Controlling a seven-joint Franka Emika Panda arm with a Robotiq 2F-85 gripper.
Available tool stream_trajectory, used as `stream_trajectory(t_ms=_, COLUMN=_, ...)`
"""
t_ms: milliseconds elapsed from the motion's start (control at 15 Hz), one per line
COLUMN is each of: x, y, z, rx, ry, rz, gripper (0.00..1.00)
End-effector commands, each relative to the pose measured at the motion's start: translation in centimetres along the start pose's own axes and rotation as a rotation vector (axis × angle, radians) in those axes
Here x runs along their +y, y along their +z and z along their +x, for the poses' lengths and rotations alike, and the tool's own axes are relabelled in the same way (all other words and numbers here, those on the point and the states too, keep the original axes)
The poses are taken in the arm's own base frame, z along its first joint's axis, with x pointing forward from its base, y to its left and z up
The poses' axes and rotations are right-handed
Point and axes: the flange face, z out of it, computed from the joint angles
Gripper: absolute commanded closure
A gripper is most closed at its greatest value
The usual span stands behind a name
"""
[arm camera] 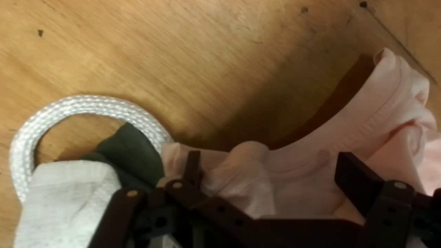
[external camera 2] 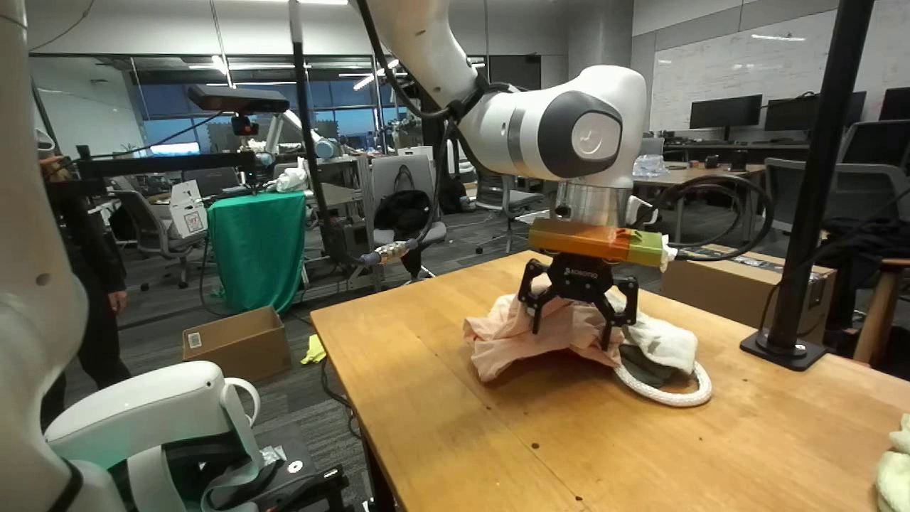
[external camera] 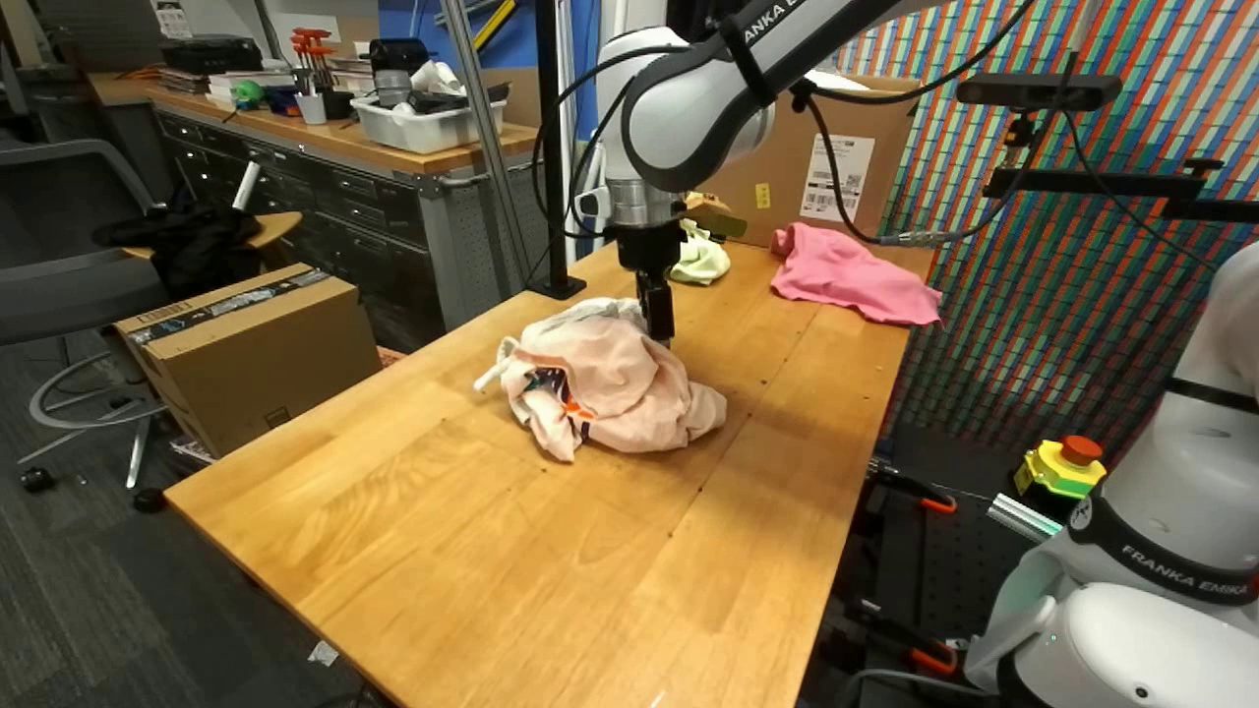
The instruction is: Spread out the clothes and the objects on the table
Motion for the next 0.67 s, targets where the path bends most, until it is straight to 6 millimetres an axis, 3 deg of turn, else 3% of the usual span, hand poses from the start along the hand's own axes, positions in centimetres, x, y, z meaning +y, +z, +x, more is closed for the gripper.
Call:
stream_trajectory(t_ms=0, x=0.2, y=-1.3, z=0.8, rx=-0.028, ry=-0.101, rz=0.061, gripper=0.00)
stream_trajectory(t_ms=267, x=0.4, y=-3.9, z=1.4, rx=-0.036, ry=-0.136, rz=0.079, gripper=0.00)
stream_trajectory(t_ms=600, x=0.6, y=-4.0, z=2.8, rx=0.004, ry=-0.161, rz=0.168, gripper=0.00)
